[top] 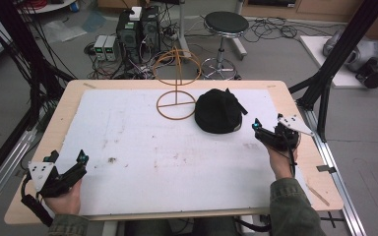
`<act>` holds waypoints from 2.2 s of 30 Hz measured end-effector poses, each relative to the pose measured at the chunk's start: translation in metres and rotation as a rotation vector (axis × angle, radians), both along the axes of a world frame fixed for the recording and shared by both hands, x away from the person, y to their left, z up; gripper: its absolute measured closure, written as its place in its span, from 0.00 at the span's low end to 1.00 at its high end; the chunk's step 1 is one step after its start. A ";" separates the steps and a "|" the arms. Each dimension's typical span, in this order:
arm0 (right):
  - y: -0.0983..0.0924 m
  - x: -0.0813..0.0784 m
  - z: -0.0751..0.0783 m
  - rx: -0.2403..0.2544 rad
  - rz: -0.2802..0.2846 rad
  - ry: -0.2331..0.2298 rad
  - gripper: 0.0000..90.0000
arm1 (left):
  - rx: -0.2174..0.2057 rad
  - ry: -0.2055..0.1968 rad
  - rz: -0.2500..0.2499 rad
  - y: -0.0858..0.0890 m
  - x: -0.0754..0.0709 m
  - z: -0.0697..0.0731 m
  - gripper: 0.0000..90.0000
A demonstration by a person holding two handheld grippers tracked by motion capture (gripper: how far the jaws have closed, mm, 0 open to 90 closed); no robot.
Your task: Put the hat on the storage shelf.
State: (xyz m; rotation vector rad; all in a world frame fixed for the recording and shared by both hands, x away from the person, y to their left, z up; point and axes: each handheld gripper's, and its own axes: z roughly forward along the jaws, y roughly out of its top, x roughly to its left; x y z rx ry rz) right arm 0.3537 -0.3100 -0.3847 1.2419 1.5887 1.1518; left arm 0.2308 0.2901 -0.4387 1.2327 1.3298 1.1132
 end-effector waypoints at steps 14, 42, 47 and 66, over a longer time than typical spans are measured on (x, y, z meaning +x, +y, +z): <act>0.017 0.033 0.008 -0.037 0.086 0.078 0.18 | -0.003 0.006 -0.015 -0.002 0.002 -0.001 0.19; 0.043 0.081 0.007 -0.059 0.201 0.289 0.18 | -0.006 0.008 -0.021 -0.001 0.005 -0.001 0.19; 0.053 0.085 0.007 -0.063 0.211 0.294 0.18 | -0.005 0.008 -0.024 -0.001 0.006 -0.001 0.19; 0.119 0.109 -0.005 -0.187 0.142 0.331 0.37 | -0.007 0.005 -0.024 0.003 0.007 -0.002 0.20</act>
